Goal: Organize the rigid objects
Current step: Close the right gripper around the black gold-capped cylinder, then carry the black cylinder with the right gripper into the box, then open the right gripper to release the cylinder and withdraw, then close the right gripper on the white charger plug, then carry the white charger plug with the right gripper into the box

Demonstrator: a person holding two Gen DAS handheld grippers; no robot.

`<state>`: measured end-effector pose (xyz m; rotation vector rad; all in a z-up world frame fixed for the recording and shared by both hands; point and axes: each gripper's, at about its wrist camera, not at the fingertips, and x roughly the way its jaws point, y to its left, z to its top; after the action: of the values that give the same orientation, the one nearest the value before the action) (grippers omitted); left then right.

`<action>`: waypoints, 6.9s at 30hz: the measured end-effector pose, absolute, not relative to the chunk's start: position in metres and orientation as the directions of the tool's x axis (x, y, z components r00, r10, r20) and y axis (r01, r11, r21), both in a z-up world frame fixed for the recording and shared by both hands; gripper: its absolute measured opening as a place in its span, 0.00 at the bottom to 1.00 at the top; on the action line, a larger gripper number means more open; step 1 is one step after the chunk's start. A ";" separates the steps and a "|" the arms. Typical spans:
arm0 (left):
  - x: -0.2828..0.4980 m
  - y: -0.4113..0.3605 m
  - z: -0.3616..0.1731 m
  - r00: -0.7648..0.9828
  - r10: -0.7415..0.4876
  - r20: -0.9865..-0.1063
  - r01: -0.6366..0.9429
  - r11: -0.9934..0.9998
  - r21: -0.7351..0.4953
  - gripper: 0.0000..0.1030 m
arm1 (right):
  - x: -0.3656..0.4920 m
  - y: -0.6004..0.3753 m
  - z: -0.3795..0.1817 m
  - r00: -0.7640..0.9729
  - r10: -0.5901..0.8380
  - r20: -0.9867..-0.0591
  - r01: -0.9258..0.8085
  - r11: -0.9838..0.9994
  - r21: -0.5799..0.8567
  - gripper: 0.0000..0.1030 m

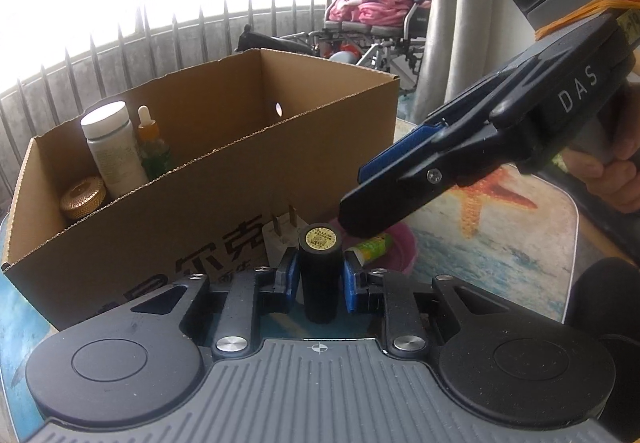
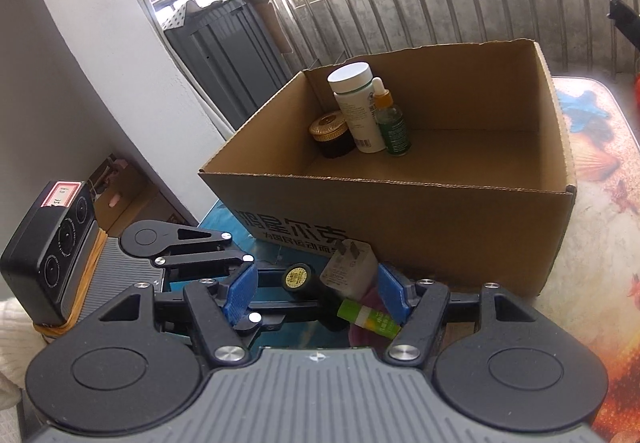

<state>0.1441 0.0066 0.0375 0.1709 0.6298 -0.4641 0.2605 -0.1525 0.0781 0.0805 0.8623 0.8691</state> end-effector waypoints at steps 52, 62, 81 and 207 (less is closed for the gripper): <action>0.354 0.031 0.087 0.705 -0.201 -0.680 0.426 0.887 0.180 0.21 | 0.467 -0.101 0.098 0.437 0.646 -0.626 -0.554 0.742 0.379 0.26; 0.367 0.028 0.080 0.684 -0.111 -0.721 0.421 0.867 0.266 0.21 | 0.481 -0.094 0.084 0.423 0.652 -0.630 -0.529 0.742 0.412 0.25; 0.254 0.013 0.169 0.791 -0.281 -0.544 0.458 0.861 0.222 0.49 | 0.425 -0.142 0.143 0.461 0.746 -0.480 -0.561 0.664 0.494 0.26; 0.325 0.040 0.049 0.445 -0.132 -0.886 0.608 0.770 0.190 0.46 | 0.475 -0.076 0.043 0.143 0.520 -0.842 -0.436 0.797 0.418 0.48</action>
<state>0.3249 0.0398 0.0491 0.5350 1.0139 -0.4869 0.4746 -0.0760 0.0432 0.0803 1.2504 0.6901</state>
